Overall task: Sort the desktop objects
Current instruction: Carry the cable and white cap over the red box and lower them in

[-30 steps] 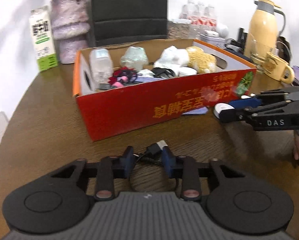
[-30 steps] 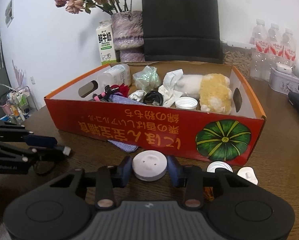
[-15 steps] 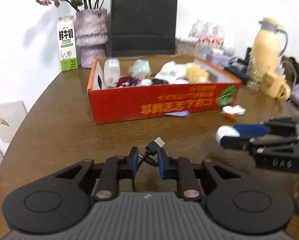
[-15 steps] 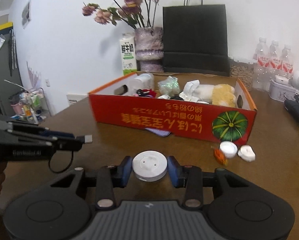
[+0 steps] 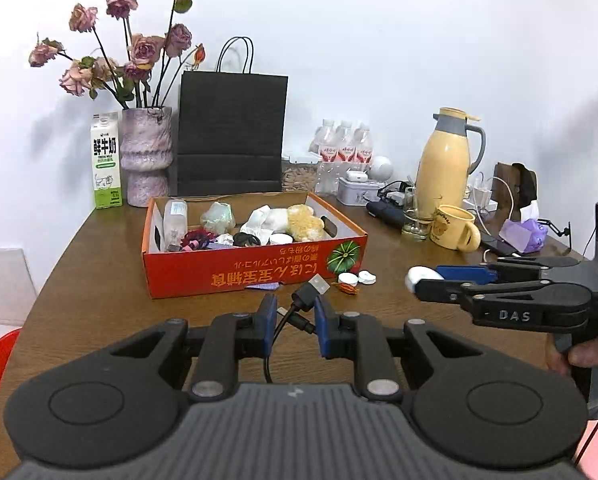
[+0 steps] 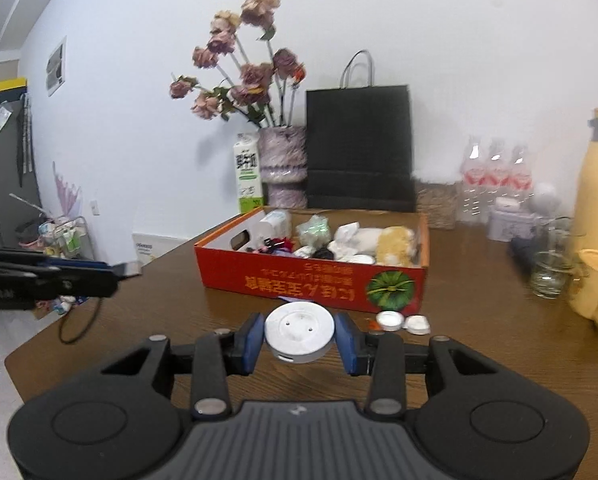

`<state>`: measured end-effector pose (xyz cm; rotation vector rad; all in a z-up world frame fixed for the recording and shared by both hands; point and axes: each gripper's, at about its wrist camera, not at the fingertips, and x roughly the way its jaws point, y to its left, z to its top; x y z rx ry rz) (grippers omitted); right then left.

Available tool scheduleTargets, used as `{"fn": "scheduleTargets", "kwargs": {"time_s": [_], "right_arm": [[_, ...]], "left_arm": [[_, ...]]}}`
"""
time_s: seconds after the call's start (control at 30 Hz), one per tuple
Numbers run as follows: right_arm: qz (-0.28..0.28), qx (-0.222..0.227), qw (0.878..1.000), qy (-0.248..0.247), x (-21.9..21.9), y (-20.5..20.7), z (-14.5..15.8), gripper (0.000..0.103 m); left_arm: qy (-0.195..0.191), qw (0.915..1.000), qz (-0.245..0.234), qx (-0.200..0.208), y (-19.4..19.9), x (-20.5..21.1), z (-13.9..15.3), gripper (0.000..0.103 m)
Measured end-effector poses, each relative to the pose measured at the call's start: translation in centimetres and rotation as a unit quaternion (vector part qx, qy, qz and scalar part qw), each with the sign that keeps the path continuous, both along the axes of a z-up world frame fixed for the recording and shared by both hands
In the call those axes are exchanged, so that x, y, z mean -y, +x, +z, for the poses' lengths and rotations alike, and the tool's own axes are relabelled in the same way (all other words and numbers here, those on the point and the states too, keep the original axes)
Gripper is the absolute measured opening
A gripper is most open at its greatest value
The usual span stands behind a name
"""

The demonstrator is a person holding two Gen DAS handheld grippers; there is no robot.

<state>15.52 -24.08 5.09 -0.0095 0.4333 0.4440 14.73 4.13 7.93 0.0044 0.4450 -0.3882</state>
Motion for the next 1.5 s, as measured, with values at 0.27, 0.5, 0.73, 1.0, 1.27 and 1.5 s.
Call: {"fn": "scheduleTargets", "kwargs": {"time_s": [0.27, 0.5, 0.73, 1.0, 1.27, 1.5], "right_arm": [[-0.024, -0.035, 0.999, 0.000, 1.8, -3.8, -1.7, 0.038], [-0.012, -0.034, 0.999, -0.001, 1.7, -7.2, -1.9, 0.038], [-0.017, -0.052, 0.998, -0.015, 1.8, -8.6, -2.9, 0.038], [-0.021, -0.055, 0.998, -0.016, 1.9, -7.8, -3.1, 0.038], [-0.025, -0.038, 0.999, -0.016, 1.8, -3.1, -1.5, 0.038], [-0.041, 0.000, 0.999, -0.016, 1.2, 6.8, 2.9, 0.038]], "left_arm": [[-0.012, 0.9971, 0.066, -0.037, -3.2, 0.4, -2.0, 0.021], [0.025, 0.9950, 0.088, -0.038, -6.2, 1.6, -2.8, 0.021], [0.042, 0.9926, 0.108, -0.035, -7.5, 2.0, -3.6, 0.021], [0.042, 0.9931, 0.100, -0.044, -6.5, 2.5, -4.1, 0.021], [0.038, 0.9948, 0.090, -0.027, -2.4, 2.1, -2.9, 0.021], [0.040, 0.9966, 0.071, 0.010, 6.7, 1.4, 1.6, 0.021]]}}
